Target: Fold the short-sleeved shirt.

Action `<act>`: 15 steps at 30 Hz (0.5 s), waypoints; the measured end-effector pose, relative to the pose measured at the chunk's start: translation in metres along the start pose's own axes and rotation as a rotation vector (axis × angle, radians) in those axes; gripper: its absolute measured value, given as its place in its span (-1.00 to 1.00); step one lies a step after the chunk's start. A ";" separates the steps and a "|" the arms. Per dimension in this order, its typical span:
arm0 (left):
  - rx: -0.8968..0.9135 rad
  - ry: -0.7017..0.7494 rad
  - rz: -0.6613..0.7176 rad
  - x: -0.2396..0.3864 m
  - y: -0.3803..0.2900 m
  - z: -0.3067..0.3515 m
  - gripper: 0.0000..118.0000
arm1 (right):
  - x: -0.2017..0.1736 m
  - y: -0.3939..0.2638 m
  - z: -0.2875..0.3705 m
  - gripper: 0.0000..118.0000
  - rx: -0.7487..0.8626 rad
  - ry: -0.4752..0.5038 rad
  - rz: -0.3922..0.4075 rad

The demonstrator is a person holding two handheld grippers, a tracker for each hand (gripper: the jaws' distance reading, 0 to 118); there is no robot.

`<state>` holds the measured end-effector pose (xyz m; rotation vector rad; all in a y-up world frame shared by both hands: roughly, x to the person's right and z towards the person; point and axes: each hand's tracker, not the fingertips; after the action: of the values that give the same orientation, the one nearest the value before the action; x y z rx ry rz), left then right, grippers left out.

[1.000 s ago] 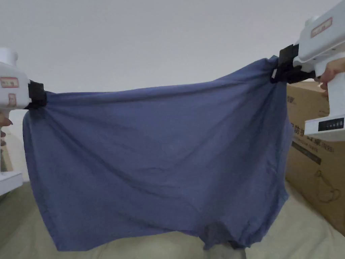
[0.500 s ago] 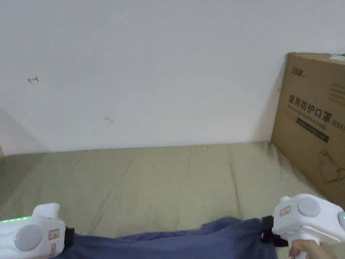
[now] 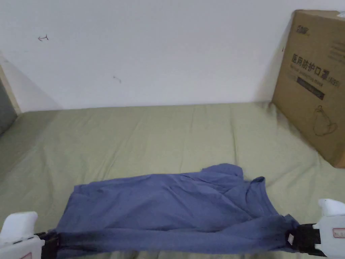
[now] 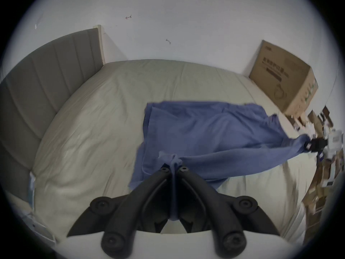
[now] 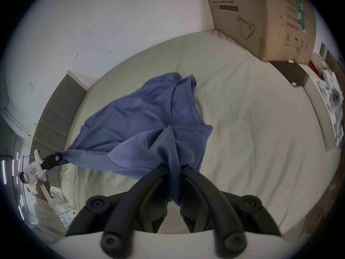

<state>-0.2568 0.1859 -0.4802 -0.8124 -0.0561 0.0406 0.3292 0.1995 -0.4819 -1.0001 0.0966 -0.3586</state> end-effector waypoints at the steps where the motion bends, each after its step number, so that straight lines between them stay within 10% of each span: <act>1: -0.018 0.008 -0.029 -0.001 -0.015 0.009 -0.99 | -0.004 -0.021 0.010 -0.84 -0.012 -0.018 0.002; 12: -0.099 0.015 0.049 -0.030 -0.148 0.071 -0.93 | 0.005 -0.183 0.033 -0.84 -0.154 -0.005 -0.013; 15: -0.110 0.081 0.080 -0.022 -0.148 0.078 0.13 | 0.002 -0.179 0.029 -0.42 -0.086 -0.048 -0.046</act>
<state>-0.2821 0.1393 -0.3198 -0.9257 0.0506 0.0807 0.2938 0.1352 -0.3160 -1.0967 0.0459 -0.3750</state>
